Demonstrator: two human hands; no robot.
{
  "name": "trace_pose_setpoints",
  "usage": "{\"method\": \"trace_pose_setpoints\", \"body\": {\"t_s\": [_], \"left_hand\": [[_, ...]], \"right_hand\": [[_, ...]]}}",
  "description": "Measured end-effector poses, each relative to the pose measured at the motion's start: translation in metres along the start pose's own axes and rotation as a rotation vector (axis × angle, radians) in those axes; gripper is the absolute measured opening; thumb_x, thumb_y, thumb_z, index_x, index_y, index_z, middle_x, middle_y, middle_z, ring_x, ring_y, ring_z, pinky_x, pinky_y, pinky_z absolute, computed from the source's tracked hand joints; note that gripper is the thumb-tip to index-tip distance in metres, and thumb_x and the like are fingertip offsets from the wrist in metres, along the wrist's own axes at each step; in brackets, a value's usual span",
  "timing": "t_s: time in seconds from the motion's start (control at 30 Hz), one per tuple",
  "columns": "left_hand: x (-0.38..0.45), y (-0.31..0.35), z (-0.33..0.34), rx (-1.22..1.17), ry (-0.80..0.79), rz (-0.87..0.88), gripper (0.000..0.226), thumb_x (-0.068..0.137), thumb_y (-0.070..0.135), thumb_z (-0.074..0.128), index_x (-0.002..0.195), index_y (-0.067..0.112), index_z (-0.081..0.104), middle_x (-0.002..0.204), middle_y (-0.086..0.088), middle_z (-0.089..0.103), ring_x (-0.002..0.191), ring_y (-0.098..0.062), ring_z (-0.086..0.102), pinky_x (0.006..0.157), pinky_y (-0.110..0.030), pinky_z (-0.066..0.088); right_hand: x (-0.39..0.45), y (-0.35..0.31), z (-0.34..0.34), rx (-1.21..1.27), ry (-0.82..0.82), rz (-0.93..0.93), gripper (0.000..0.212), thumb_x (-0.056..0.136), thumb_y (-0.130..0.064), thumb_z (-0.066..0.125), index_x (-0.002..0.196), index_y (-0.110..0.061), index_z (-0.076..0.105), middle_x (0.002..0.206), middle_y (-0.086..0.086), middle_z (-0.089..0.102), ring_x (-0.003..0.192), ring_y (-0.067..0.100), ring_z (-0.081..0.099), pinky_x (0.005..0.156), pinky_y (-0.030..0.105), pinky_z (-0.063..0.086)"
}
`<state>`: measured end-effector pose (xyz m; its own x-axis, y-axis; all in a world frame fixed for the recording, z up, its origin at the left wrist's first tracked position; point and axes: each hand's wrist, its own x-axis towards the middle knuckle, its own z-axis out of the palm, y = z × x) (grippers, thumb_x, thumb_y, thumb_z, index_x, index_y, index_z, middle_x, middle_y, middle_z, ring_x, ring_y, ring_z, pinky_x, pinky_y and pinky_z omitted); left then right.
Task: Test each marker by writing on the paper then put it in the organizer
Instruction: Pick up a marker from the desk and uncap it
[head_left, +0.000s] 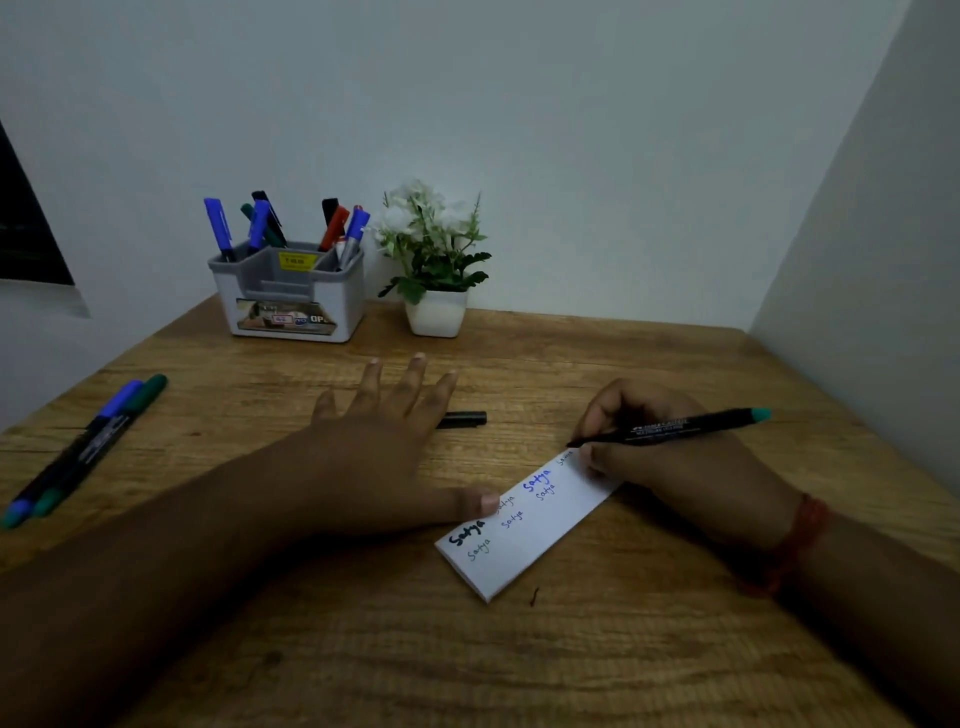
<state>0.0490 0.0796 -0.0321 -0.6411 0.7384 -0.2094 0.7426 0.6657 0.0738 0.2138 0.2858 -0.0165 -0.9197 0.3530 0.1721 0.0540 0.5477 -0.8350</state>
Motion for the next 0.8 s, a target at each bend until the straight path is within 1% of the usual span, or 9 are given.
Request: {"method": "trace_pose_setpoints", "body": {"t_s": [0.03, 0.1, 0.23, 0.47, 0.8], "left_hand": [[0.0007, -0.0001, -0.0001, 0.006, -0.002, -0.006, 0.123, 0.050, 0.104, 0.026, 0.141, 0.048, -0.034, 0.150, 0.010, -0.043, 0.142, -0.027, -0.034, 0.116, -0.063, -0.006], [0.0009, -0.0007, -0.0004, 0.013, -0.009, -0.006, 0.123, 0.048, 0.105, 0.025, 0.140, 0.048, -0.035, 0.149, 0.011, -0.044, 0.142, -0.027, -0.034, 0.116, -0.063, -0.006], [0.0013, -0.0011, -0.0004, 0.004, -0.019, 0.011, 0.123, 0.045, 0.106, 0.022, 0.138, 0.049, -0.036, 0.148, 0.012, -0.045, 0.141, -0.026, -0.035, 0.116, -0.063, -0.005], [0.0031, -0.0002, -0.0001, 0.028, -0.017, 0.027, 0.124, 0.038, 0.106, 0.014, 0.136, 0.050, -0.039, 0.147, 0.013, -0.047, 0.140, -0.024, -0.037, 0.117, -0.060, -0.006], [0.0053, -0.0005, 0.0011, 0.035, -0.001, 0.055, 0.119, 0.040, 0.106, 0.012, 0.131, 0.053, -0.042, 0.148, 0.013, -0.046, 0.140, -0.023, -0.037, 0.117, -0.059, -0.008]], "right_hand": [[-0.0007, -0.0003, -0.0005, -0.018, -0.004, -0.006, 0.013, 0.083, -0.003, 0.073, 0.084, -0.015, 0.069, 0.086, -0.001, 0.075, 0.080, 0.010, 0.070, 0.070, 0.020, 0.055], [-0.0021, -0.0007, -0.0014, -0.049, -0.006, -0.021, 0.013, 0.082, -0.004, 0.073, 0.082, -0.016, 0.069, 0.085, -0.003, 0.075, 0.079, 0.006, 0.069, 0.069, 0.018, 0.054], [-0.0025, -0.0004, -0.0040, -0.095, -0.029, -0.037, 0.014, 0.081, -0.004, 0.075, 0.078, -0.017, 0.070, 0.087, -0.003, 0.075, 0.086, 0.010, 0.070, 0.076, 0.025, 0.055], [-0.0022, 0.0021, -0.0023, -0.088, -0.033, -0.047, 0.011, 0.080, -0.005, 0.077, 0.078, -0.014, 0.070, 0.089, -0.003, 0.076, 0.088, 0.008, 0.071, 0.080, 0.024, 0.057], [-0.0014, 0.0017, 0.0000, -0.096, -0.037, -0.031, 0.010, 0.080, -0.005, 0.077, 0.078, -0.012, 0.070, 0.088, -0.004, 0.076, 0.086, 0.007, 0.071, 0.079, 0.025, 0.057]]}}
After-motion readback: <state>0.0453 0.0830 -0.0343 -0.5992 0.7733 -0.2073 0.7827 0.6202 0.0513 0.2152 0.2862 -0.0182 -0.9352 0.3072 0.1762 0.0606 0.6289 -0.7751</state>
